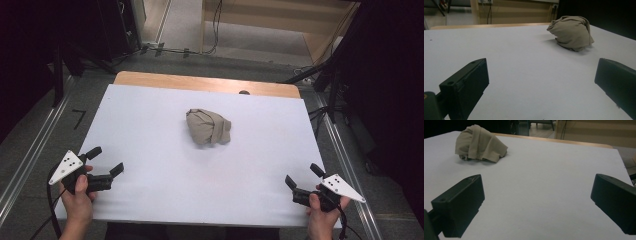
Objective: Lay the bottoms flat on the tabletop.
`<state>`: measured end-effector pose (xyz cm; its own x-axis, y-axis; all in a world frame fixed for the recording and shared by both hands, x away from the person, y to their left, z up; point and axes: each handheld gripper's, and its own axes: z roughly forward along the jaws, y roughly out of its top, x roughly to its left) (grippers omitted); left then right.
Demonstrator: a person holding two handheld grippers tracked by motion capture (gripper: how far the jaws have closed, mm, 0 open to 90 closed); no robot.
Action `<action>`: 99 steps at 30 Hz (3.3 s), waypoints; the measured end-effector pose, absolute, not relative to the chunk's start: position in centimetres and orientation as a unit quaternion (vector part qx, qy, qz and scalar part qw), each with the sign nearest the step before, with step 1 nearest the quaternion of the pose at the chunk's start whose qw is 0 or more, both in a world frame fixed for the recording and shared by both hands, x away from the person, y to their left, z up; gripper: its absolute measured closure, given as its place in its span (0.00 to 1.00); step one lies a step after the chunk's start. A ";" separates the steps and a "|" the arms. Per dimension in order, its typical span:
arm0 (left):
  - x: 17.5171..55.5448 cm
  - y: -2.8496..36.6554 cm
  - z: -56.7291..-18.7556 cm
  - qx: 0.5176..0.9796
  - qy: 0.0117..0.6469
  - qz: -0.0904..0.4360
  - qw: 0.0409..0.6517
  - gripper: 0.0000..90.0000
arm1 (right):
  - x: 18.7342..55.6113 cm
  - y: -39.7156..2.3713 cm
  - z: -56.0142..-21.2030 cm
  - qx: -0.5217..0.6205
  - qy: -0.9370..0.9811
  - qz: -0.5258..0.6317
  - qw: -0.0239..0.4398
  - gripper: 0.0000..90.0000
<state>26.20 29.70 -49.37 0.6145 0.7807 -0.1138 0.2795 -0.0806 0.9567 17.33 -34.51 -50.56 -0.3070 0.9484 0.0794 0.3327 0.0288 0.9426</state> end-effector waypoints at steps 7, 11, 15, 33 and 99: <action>26.2 29.3 -49.5 0.710 0.370 0.226 0.555 0.00 | 18.0 -32.7 -49.3 0.481 0.657 0.499 0.296 0.00; 26.2 29.2 -49.5 0.711 0.369 0.225 0.554 0.00 | 18.8 -31.5 -48.6 0.465 0.667 0.502 0.293 0.00; 26.2 29.2 -49.6 0.712 0.369 0.223 0.554 0.00 | 20.5 -29.6 -47.8 0.455 0.677 0.504 0.285 0.00; 26.1 29.2 -49.7 0.712 0.366 0.219 0.558 0.00 | 31.3 -19.8 -44.1 0.388 0.737 0.501 0.234 0.00; 24.7 16.4 -44.0 0.791 0.241 0.120 0.549 0.00 | 25.4 -15.1 -48.4 0.314 0.843 0.427 0.094 0.30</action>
